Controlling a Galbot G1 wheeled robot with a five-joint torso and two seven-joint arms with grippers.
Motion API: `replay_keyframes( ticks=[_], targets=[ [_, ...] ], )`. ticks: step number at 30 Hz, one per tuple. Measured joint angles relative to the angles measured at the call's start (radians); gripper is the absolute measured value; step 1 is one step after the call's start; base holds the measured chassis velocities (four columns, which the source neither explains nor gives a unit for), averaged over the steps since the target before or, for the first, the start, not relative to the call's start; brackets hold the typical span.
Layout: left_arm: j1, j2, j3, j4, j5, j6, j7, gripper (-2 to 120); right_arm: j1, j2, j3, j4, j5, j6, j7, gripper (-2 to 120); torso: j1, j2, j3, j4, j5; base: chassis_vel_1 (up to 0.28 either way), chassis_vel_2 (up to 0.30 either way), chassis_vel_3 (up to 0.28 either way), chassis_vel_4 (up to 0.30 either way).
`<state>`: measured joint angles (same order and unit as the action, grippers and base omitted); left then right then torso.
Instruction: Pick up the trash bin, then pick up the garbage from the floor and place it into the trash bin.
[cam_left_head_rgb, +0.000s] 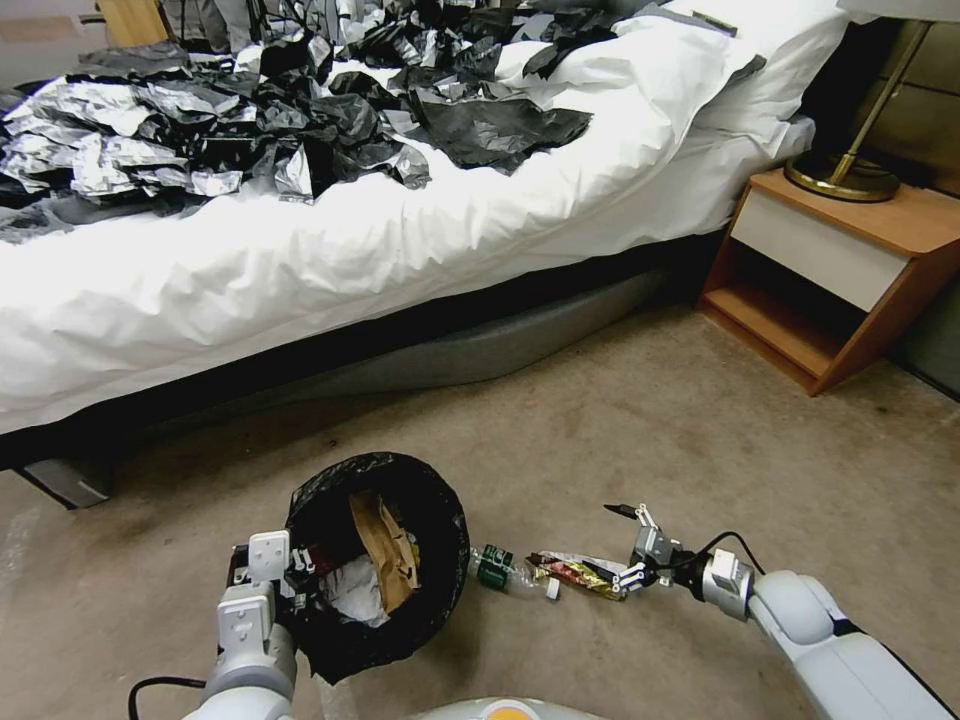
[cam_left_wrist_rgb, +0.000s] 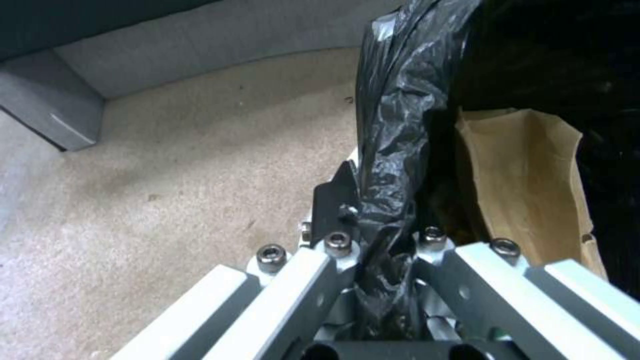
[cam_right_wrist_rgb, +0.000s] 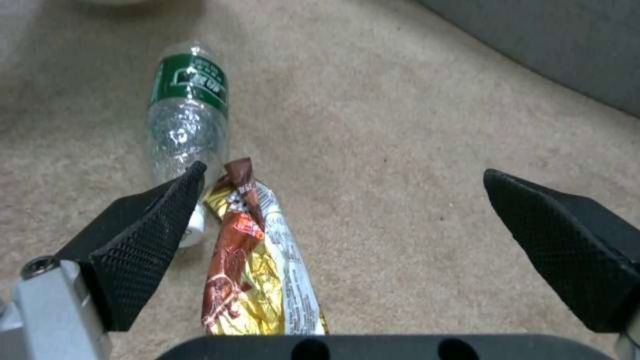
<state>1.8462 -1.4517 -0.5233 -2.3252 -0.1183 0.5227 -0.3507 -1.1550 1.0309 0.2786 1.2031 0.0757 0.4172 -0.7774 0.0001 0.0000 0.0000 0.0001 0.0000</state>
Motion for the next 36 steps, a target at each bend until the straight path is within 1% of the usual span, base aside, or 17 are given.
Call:
replay_keyframes(
  ticks=[11, 17, 23, 25, 29, 36],
  targets=[
    [0.009, -0.007, 0.0, -0.006, 0.009, -0.005, 0.0, 0, 0.035, 0.048, 0.01, -0.077, -0.049, -0.004, -0.049, 100, 0.0, 0.0, 0.0, 0.0, -0.0001, 0.0, 0.0, 0.0, 0.0],
    [0.008, -0.01, 0.0, -0.007, 0.01, -0.006, 0.0, 0, 0.037, 0.061, 0.019, -0.101, -0.063, 0.0, -0.058, 100, 0.0, 0.0, 0.0, -0.0001, -0.0001, 0.0, 0.0, 0.0, 0.0],
    [0.007, -0.011, 0.003, -0.006, 0.013, -0.006, -0.001, 0, 0.041, 0.073, 0.025, -0.137, -0.076, 0.003, -0.05, 100, 0.0, 0.0, 0.0, -0.0001, -0.0001, 0.0, 0.0, 0.0, 0.0],
    [0.009, -0.01, 0.002, -0.006, 0.014, -0.007, -0.001, 0, 0.059, 0.09, 0.025, -0.182, -0.097, 0.0, -0.032, 100, 0.0, 0.0, 0.0, -0.0001, -0.0001, 0.0, 0.0, 0.0, 0.0],
    [0.011, -0.009, 0.0, -0.006, 0.014, -0.007, -0.001, 0, 0.078, 0.11, 0.032, -0.23, -0.116, 0.005, -0.024, 100, 0.0, 0.0, 0.0, 0.0, -0.0001, 0.0, 0.0, 0.0, 0.0],
    [0.008, -0.01, 0.002, -0.003, 0.015, -0.007, -0.001, 0, 0.1, 0.137, 0.033, -0.278, -0.132, 0.01, -0.004, 100, 0.0, 0.0, 0.0, 0.0, -0.0001, 0.0, 0.0, 0.0, 0.0]
  ],
)
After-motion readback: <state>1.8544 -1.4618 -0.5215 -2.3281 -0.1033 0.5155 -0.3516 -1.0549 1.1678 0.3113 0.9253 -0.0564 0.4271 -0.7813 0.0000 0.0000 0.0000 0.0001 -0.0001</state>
